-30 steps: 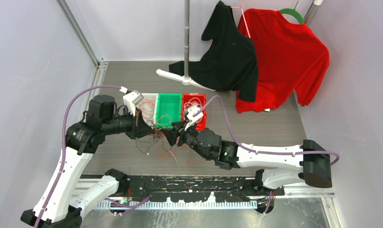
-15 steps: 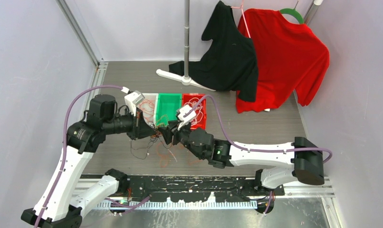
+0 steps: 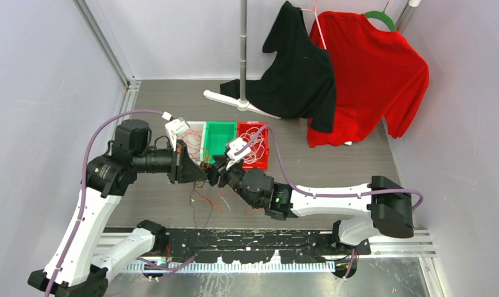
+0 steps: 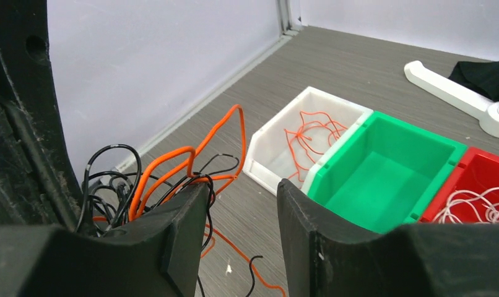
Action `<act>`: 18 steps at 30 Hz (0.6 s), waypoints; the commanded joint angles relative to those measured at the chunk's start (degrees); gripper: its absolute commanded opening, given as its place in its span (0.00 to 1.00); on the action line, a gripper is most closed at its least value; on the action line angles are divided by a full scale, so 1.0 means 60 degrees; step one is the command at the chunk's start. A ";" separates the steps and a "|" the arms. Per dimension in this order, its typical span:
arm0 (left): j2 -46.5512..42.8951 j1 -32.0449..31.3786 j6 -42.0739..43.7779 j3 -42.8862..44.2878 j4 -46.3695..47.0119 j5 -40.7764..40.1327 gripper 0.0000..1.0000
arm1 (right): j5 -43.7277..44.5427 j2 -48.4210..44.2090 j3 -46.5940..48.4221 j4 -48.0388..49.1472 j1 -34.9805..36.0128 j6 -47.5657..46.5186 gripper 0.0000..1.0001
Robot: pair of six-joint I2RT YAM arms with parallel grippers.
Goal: Untangle the cables
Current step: Untie the cable.
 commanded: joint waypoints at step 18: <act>-0.0275 0.0010 -0.2124 0.0271 0.2118 0.3882 0.00 | -0.2093 -0.0278 -0.1362 0.5195 -0.0741 0.2658 0.32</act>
